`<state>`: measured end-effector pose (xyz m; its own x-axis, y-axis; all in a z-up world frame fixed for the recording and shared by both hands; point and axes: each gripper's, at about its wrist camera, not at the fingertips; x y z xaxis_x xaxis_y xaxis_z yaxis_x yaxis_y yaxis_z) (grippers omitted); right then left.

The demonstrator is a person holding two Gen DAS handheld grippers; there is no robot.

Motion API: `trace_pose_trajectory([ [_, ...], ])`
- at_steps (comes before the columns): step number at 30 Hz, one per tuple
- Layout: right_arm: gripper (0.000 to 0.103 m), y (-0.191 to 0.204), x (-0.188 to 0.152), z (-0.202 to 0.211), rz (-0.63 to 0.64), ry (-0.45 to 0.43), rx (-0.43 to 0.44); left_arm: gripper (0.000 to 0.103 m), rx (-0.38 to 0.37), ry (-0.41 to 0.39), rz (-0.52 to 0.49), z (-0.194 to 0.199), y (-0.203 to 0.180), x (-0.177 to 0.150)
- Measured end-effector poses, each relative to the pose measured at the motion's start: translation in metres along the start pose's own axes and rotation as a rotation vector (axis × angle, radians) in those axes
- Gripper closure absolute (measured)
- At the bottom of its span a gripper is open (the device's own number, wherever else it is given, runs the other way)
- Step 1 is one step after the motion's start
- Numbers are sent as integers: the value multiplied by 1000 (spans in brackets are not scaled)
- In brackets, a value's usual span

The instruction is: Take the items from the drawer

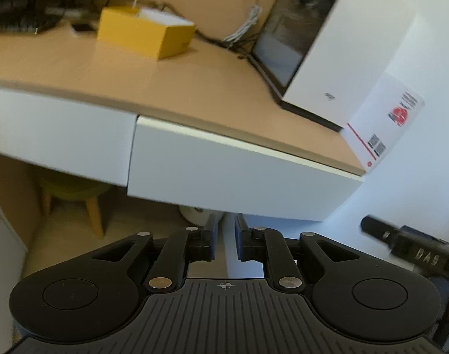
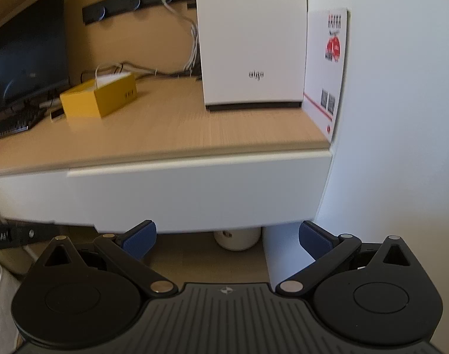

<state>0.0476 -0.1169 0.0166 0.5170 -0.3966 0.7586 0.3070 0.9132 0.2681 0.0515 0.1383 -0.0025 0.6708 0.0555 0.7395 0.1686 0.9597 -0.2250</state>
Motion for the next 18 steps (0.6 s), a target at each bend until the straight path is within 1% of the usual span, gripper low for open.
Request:
trace_pose_trajectory([
  [1, 0, 1, 4, -2, -11, -6, -4, 89, -5, 18, 32, -2, 9, 1],
  [2, 0, 4, 9, -5, -12, -12, -3, 89, -2, 17, 58, -3, 17, 1],
  [3, 0, 6, 13, -9, -7, -19, -6, 89, 15, -11, 70, -2, 23, 2],
  [4, 0, 8, 17, -13, -2, -25, -11, 89, 48, -48, 69, 0, 28, 2],
  [5, 0, 10, 21, -19, 4, -28, -13, 89, 117, -101, 50, 2, 31, 6],
  [6, 0, 11, 23, -23, 8, -27, -11, 89, 170, -130, 31, 1, 34, 10],
  [7, 0, 11, 24, -28, 12, -24, -6, 89, 197, -138, 17, -3, 38, 16],
  [9, 0, 12, 25, -42, 27, -9, 0, 89, 206, -119, 29, -17, 50, 30],
  [13, 0, 10, 24, -68, 49, 31, -17, 89, 234, -99, 98, -45, 75, 55],
  [15, 0, 10, 24, -79, 49, 53, -26, 89, 229, -90, 138, -58, 87, 66],
  [18, 0, 11, 26, -94, 55, 80, -20, 89, 222, -57, 146, -77, 98, 77],
])
Point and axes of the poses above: each gripper's, at about its wrist camera, not at the fingertips, and z roughly against the way its jaws point, y to its left, x to its top, and after that the axes turned 14 degrees about -z, right-handed
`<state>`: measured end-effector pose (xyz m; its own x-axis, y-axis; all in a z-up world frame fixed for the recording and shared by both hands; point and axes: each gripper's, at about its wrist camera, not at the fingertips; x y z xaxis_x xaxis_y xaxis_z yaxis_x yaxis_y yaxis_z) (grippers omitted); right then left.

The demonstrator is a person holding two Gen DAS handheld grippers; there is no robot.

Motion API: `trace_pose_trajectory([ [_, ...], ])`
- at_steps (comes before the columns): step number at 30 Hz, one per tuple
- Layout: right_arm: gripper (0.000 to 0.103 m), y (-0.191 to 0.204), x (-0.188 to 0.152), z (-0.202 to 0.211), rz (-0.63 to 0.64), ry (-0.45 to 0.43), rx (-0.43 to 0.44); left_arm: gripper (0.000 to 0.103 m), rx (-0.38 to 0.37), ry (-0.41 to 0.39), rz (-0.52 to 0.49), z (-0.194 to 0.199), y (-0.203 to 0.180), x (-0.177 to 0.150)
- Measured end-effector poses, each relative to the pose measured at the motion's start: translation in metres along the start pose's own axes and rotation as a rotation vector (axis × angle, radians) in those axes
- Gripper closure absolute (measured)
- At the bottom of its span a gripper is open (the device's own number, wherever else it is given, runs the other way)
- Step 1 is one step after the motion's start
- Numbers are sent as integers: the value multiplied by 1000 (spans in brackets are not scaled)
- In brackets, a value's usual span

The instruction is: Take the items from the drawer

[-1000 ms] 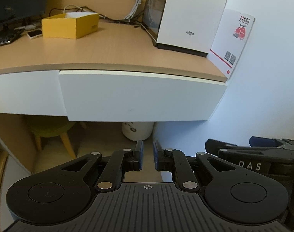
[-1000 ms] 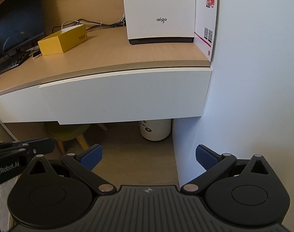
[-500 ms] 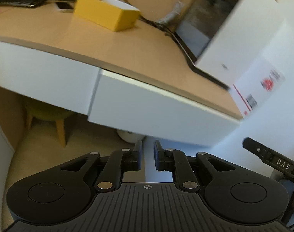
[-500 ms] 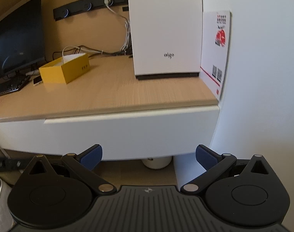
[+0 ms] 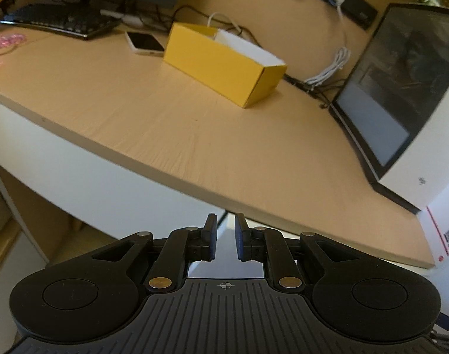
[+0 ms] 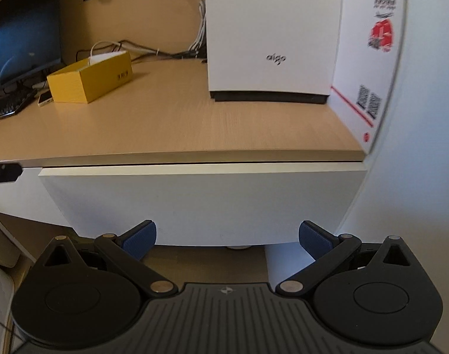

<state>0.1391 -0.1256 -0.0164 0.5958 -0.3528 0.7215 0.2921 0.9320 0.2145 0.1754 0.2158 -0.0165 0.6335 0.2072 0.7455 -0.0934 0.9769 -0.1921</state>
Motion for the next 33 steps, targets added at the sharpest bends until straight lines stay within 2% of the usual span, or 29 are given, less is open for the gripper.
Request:
trace_pose_trajectory([
  [10, 0, 23, 19, -43, 8, 14, 20, 89, -39, 58, -9, -25, -2, -1],
  [15, 0, 28, 24, -59, 14, 12, 13, 80, -64, 48, -13, -30, -1, -3],
  [19, 0, 32, 29, -66, 1, 9, 14, 79, -81, 37, -12, -31, 0, -5],
  [22, 0, 41, 38, -76, -59, -4, -8, 79, -77, 30, 4, -30, 0, -7],
  [26, 0, 57, 40, -92, -54, -7, -55, 75, -66, 52, -40, -32, -5, -2],
  [33, 0, 63, 39, -95, -16, 13, -39, 72, -92, 99, -121, -34, -9, 5],
])
Point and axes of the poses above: each gripper's, at about its wrist camera, not at the fingertips, and z roughly against the way its jaws point, y to its left, x to its top, and after that the axes turned 14 degrees about -z, right-handed
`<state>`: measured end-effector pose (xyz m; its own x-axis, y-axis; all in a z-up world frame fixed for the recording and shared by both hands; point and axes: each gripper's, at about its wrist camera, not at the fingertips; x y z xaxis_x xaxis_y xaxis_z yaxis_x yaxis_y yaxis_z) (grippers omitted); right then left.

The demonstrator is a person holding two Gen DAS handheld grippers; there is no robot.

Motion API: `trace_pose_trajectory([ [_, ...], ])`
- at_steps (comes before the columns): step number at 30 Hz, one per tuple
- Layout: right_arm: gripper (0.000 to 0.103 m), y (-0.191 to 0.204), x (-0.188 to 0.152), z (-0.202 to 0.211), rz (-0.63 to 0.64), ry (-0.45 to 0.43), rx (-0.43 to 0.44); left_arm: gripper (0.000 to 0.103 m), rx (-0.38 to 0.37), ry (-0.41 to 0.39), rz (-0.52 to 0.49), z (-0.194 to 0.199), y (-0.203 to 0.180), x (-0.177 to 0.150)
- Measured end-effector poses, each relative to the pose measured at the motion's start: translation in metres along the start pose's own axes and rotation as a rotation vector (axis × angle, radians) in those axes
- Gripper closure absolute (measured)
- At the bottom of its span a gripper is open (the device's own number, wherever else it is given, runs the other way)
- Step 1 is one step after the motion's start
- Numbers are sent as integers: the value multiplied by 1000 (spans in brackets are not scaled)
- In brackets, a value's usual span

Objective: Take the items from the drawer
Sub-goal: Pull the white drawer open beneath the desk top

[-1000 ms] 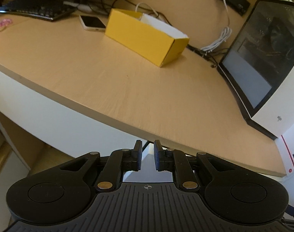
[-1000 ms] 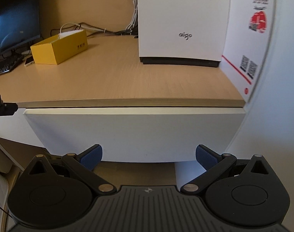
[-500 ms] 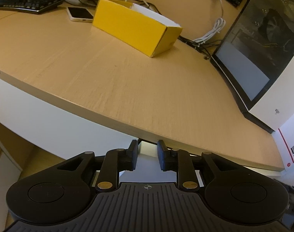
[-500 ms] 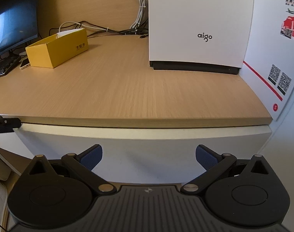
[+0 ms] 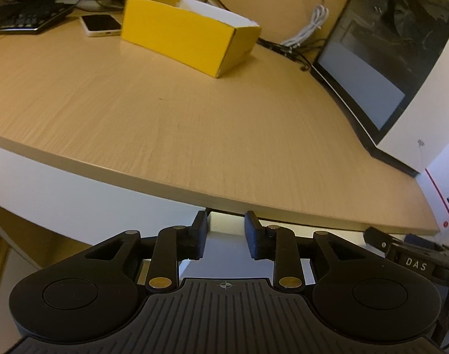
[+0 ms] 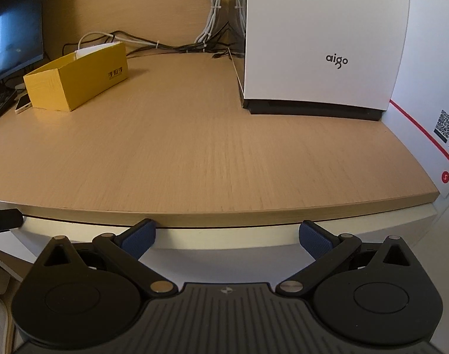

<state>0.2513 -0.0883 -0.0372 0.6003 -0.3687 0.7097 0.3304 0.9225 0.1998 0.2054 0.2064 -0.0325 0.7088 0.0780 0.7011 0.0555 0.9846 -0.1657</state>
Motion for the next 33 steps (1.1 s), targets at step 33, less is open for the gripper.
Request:
trace_pose_trajectory([
  [33, 0, -2, 0, 4, 10, 47, 12, 77, 25, 29, -30, 6, -5, 0],
])
Point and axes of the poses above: each gripper's, at about its wrist camera, not at the fingertips, and z roughly against the way its jaws point, y to its left, x to its top, and after that the axes turned 14 degrees about -z, right-handed
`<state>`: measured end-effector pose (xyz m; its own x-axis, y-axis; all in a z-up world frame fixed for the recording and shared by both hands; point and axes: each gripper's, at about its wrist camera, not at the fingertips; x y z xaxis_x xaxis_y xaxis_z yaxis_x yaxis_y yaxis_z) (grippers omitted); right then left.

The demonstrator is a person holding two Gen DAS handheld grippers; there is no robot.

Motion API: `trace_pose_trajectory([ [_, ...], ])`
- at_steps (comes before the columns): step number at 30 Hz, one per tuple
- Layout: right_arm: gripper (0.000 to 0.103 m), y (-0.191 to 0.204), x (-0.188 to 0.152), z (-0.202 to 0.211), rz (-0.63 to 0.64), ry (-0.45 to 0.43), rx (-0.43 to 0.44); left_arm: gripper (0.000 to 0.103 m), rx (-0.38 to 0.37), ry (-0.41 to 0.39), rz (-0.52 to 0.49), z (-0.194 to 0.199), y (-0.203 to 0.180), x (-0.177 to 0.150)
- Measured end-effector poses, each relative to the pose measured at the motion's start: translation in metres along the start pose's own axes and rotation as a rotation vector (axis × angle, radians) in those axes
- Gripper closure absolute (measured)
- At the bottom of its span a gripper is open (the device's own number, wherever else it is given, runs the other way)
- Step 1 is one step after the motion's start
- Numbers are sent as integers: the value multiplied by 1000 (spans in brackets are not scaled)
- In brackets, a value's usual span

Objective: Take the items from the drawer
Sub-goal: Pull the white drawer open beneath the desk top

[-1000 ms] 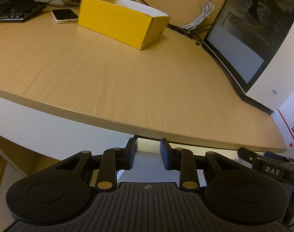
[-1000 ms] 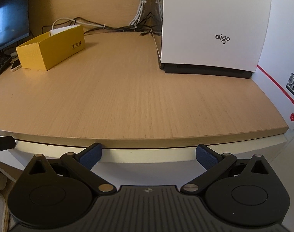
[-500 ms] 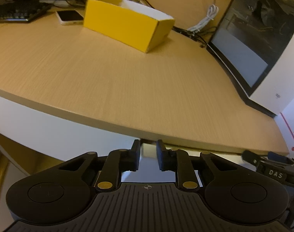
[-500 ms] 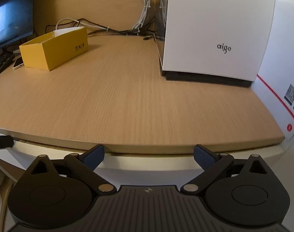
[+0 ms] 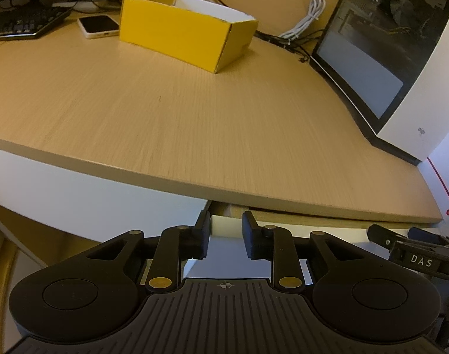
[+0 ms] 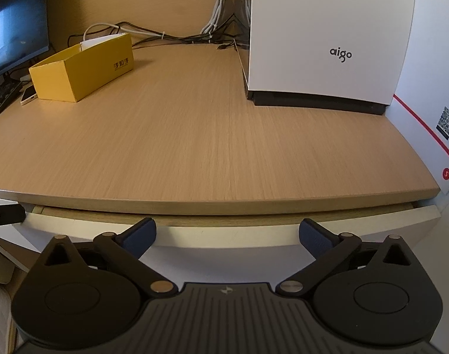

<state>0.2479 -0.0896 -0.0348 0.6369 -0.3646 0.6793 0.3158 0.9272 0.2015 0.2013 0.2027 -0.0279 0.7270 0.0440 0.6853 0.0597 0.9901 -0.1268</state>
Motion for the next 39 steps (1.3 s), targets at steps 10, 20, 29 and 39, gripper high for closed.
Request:
trace_pose_trajectory([
  [10, 0, 0, -4, 8, 8, 35, 0, 79, 5, 12, -5, 9, -2, -7],
  [20, 1, -24, 14, -5, 17, 27, -18, 85, 3, -43, -80, 25, -35, 10],
  [29, 1, -32, 10, -8, 12, 49, -17, 85, -56, 34, -209, -18, -91, 11],
  [39, 0, -39, -19, 23, 4, 94, -24, 84, -61, 131, -210, -13, -94, -19],
])
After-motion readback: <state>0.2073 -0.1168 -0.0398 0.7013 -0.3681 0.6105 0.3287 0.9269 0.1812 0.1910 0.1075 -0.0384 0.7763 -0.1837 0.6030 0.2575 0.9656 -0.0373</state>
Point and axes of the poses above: each gripper's, at about its wrist camera, not at the fingertips, and z roughly against the way its jaws point, y to its left, x to its top, and after that the axes turned 14 degrees about -z, right-handed
